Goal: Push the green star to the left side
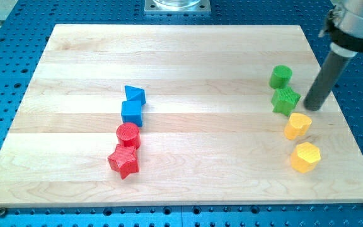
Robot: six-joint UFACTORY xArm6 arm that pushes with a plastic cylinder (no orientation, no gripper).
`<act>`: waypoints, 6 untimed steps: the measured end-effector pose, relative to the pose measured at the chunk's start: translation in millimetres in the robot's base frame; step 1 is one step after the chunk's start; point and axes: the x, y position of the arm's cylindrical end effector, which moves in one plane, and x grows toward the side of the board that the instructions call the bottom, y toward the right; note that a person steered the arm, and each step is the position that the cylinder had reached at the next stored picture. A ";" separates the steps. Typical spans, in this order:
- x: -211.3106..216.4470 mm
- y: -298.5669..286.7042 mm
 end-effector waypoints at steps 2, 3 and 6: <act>-8.3 -89.4; 17.9 -92.1; -26.1 -127.4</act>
